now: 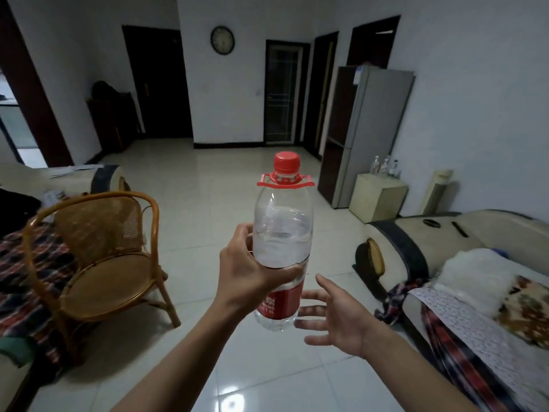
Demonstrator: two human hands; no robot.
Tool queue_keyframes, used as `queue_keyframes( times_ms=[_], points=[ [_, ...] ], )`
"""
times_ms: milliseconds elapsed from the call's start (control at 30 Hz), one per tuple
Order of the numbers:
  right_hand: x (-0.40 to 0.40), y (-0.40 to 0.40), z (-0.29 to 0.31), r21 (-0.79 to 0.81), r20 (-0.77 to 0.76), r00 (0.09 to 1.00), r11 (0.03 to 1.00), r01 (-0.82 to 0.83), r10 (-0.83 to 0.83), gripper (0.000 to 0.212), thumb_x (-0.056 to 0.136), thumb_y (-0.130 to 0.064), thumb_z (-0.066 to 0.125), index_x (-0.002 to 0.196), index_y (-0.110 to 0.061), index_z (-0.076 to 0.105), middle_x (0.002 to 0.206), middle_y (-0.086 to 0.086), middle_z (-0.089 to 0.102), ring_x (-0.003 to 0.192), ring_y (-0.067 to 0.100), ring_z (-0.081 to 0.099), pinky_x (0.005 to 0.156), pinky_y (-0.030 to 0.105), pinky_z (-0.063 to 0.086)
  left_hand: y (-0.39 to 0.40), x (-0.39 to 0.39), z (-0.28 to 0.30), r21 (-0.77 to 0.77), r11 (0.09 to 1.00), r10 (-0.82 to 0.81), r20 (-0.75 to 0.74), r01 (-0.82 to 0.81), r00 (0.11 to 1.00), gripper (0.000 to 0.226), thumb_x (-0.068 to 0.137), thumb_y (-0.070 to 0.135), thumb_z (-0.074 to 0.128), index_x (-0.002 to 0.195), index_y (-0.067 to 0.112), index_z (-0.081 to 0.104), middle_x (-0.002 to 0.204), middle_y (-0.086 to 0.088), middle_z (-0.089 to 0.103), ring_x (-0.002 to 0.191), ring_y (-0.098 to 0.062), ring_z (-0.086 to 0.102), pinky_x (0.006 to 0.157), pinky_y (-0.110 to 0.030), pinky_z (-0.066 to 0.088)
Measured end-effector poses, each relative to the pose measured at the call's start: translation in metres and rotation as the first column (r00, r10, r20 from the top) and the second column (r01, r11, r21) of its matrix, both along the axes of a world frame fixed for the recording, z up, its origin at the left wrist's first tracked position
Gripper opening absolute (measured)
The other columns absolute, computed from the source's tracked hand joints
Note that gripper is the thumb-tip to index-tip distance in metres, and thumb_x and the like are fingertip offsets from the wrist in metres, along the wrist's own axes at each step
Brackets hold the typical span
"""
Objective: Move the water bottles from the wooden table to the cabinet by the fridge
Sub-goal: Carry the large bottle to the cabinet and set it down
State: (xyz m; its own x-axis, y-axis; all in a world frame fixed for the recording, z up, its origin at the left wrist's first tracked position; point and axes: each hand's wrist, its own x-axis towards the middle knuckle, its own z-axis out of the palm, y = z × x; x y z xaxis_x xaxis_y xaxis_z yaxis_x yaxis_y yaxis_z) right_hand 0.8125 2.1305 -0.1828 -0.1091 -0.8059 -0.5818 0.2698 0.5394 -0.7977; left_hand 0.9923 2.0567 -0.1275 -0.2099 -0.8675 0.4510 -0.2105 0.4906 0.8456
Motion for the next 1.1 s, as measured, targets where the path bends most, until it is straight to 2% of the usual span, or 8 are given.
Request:
queue_keyframes(
  times_ms=[100, 300, 533, 733, 967, 1100],
  points=[
    [0.001, -0.032, 0.0, 0.002, 0.029, 0.998, 0.998, 0.057, -0.057, 0.061, 0.091, -0.065, 0.048, 0.121, -0.015, 0.067, 0.122, 0.016, 0.069, 0.11, 0.033, 0.069, 0.097, 0.053, 0.052, -0.041, -0.006, 0.007, -0.012, 0.999, -0.039, 0.011, 0.039, 0.999, 0.078, 0.046, 0.052, 0.095, 0.108, 0.023, 0.056, 0.098, 0.013, 0.069, 0.088, 0.0, 0.067, 0.07, -0.021, 0.06],
    [-0.03, -0.093, -0.006, 0.017, 0.111, 0.985, 0.991, 0.132, -0.133, 0.063, 0.091, -0.065, 0.047, 0.124, -0.015, 0.065, 0.123, 0.017, 0.069, 0.111, 0.036, 0.068, 0.097, 0.058, 0.05, -0.114, -0.041, 0.009, 0.023, 0.994, -0.109, 0.006, 0.109, 0.994, 0.08, 0.043, 0.054, 0.093, 0.108, 0.024, 0.057, 0.099, 0.011, 0.07, 0.088, -0.003, 0.069, 0.072, -0.03, 0.063],
    [-0.12, -0.181, -0.014, -0.011, 0.149, 0.976, 0.987, 0.161, -0.158, 0.062, 0.091, -0.067, 0.046, 0.126, -0.018, 0.06, 0.123, 0.015, 0.068, 0.11, 0.035, 0.068, 0.097, 0.061, 0.049, -0.201, -0.133, 0.013, 0.025, 0.985, -0.171, 0.018, 0.171, 0.985, 0.087, 0.041, 0.057, 0.092, 0.114, 0.022, 0.058, 0.102, 0.01, 0.071, 0.09, -0.006, 0.071, 0.074, -0.037, 0.063],
    [-0.2, -0.253, -0.002, -0.077, 0.183, 0.975, 0.987, 0.142, -0.126, 0.066, 0.088, -0.068, 0.049, 0.13, -0.018, 0.057, 0.125, 0.016, 0.066, 0.112, 0.035, 0.066, 0.099, 0.06, 0.049, -0.272, -0.213, 0.034, 0.012, 0.973, -0.229, 0.049, 0.229, 0.972, 0.087, 0.04, 0.054, 0.091, 0.114, 0.022, 0.058, 0.101, 0.008, 0.072, 0.09, -0.007, 0.071, 0.075, -0.036, 0.063],
    [-0.275, -0.322, -0.001, -0.063, 0.143, 0.967, 0.974, 0.219, -0.209, 0.067, 0.088, -0.071, 0.047, 0.129, -0.02, 0.059, 0.127, 0.013, 0.064, 0.119, 0.031, 0.06, 0.102, 0.054, 0.048, -0.355, -0.29, 0.032, 0.041, 0.965, -0.26, -0.013, 0.26, 0.965, 0.081, 0.04, 0.046, 0.094, 0.109, 0.024, 0.059, 0.098, 0.007, 0.073, 0.088, -0.007, 0.072, 0.075, -0.04, 0.063],
    [-0.311, -0.371, -0.009, -0.04, 0.169, 0.945, 0.956, 0.29, -0.279, 0.068, 0.086, -0.069, 0.051, 0.13, -0.018, 0.06, 0.129, 0.014, 0.063, 0.118, 0.032, 0.06, 0.098, 0.053, 0.05, -0.411, -0.33, 0.023, 0.045, 0.947, -0.317, -0.03, 0.318, 0.948, 0.082, 0.041, 0.045, 0.095, 0.112, 0.024, 0.059, 0.101, 0.008, 0.073, 0.091, -0.007, 0.071, 0.077, -0.038, 0.063]
  ],
)
